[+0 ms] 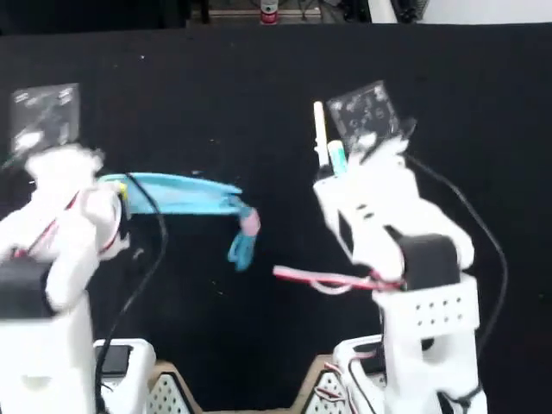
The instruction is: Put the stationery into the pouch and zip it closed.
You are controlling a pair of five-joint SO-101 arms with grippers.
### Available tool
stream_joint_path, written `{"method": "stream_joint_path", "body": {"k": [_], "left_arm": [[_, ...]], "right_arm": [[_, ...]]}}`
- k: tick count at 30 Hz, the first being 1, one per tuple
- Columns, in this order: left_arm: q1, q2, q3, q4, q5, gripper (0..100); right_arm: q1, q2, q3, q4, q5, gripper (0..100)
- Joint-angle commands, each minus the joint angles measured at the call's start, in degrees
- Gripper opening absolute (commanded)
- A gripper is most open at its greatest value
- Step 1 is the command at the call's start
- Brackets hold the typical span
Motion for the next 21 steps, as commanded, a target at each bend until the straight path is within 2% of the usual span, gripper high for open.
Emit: {"method": "stream_joint_path", "body": {"k": [1,10,21], "left_arm": [[0.57,-7.21,6.11,-5.71,-0.09,3],[0.57,-13.89,25.89,-20.92,0.09,3],[0.04,-24.00,41.63,-31.21,10.46,3]], "right_arm": [[5.71,4.18,-0.22,-3.43,-0.53,13.8],[6.77,13.23,0.31,-3.60,-0.53,13.8],[7.03,19.03,0.40,-8.88,-0.53,13.6]]}}
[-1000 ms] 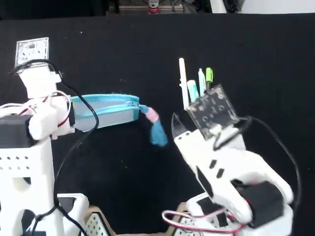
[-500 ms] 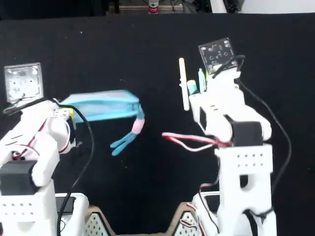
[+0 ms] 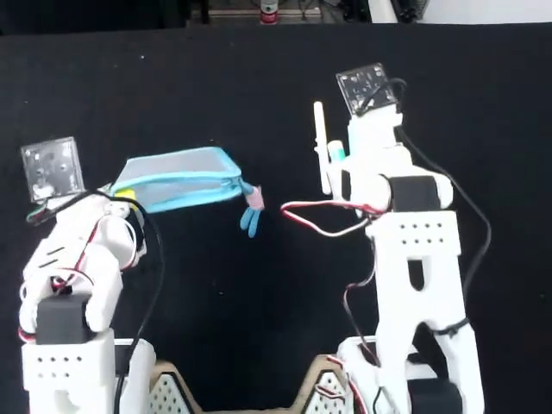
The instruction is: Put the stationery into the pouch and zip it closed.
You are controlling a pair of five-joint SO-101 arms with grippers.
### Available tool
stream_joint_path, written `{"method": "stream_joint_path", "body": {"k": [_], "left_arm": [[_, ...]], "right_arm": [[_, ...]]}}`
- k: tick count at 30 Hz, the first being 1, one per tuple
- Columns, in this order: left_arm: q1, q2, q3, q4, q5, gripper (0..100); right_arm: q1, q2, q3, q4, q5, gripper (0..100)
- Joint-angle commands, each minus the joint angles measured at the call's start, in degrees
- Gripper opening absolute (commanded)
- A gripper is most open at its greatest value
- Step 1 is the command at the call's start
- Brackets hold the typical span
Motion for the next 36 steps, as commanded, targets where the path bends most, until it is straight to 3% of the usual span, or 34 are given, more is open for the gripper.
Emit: {"method": "stream_joint_path", "body": {"k": [1,12,36], "left_arm": [[0.04,-5.54,4.18,-3.25,3.08,3],[0.48,-24.53,16.66,-3.16,2.90,3],[0.22,-26.64,18.51,-3.16,2.64,3]], "right_arm": [[0.88,1.63,-0.48,-3.78,-0.44,13.5],[2.64,20.62,-4.18,-17.41,-0.26,13.4],[1.41,73.98,-69.14,8.35,0.09,13.4]]}}
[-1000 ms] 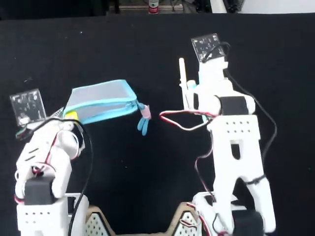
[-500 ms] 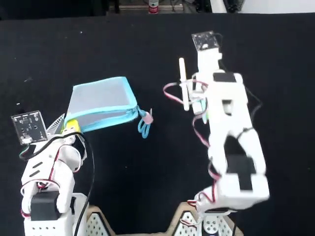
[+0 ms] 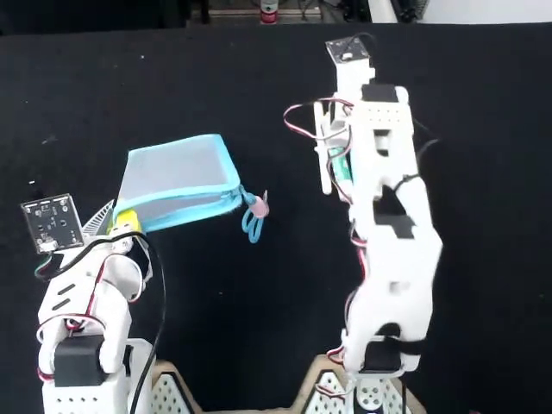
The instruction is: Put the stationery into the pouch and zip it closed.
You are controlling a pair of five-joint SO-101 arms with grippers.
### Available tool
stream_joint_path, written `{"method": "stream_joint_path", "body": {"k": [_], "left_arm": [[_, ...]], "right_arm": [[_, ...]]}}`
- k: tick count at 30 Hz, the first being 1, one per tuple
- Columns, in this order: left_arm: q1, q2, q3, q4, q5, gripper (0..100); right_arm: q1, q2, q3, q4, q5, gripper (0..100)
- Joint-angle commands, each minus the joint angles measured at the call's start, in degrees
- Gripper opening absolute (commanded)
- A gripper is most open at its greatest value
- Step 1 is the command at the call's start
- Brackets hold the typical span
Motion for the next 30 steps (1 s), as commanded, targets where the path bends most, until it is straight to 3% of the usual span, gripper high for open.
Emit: {"method": "stream_joint_path", "body": {"k": [1,23,30], "left_arm": [[0.22,-0.62,-0.57,-0.70,0.26,3],[0.13,-0.97,-0.57,0.35,0.26,3],[0.13,-0.97,-0.57,0.35,0.26,3]], "right_arm": [[-1.85,5.67,-13.85,5.45,0.00,13.4],[0.26,31.08,-54.37,26.55,2.99,13.3],[0.44,33.71,-59.12,29.45,5.98,5.1]]}}
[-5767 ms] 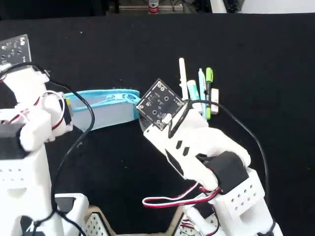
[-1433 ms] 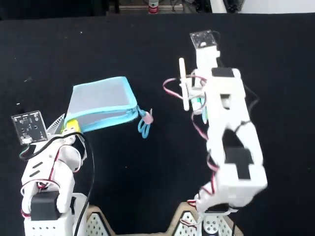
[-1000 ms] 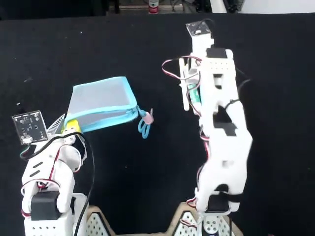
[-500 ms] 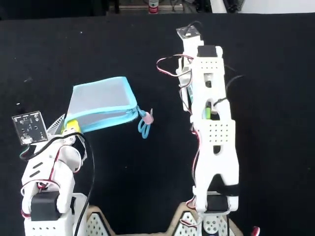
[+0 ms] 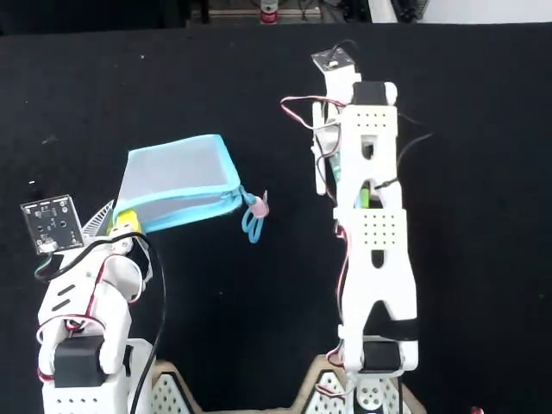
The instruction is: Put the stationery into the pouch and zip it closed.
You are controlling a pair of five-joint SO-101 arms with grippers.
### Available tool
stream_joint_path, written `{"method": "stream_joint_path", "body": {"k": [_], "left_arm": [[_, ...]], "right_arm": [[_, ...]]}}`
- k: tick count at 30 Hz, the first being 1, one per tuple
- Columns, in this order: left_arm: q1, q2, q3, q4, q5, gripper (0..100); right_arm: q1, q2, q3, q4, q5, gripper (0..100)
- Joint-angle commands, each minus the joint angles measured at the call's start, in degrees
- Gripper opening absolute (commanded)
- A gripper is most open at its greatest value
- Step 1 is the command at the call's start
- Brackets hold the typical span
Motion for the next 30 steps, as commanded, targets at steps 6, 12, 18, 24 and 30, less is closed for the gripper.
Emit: {"method": "stream_joint_path", "body": {"k": [6,12,18,24,30], "left_arm": [[0.13,-0.53,-0.57,0.18,0.18,3],[0.13,-0.44,-0.48,0.18,0.18,3],[0.13,-0.53,-0.48,0.18,0.18,3],[0.04,-0.53,-0.48,0.18,0.18,3],[0.04,-0.53,-0.48,0.18,0.18,3]], "right_arm": [[1.23,-1.36,-3.56,2.29,0.53,1.1],[3.87,-8.31,5.85,2.37,0.44,1.1],[2.99,-16.75,21.85,2.20,1.05,1.1],[2.55,-29.49,40.22,1.93,4.40,1.1],[2.37,-48.84,73.63,-13.10,8.00,1.1]]}}
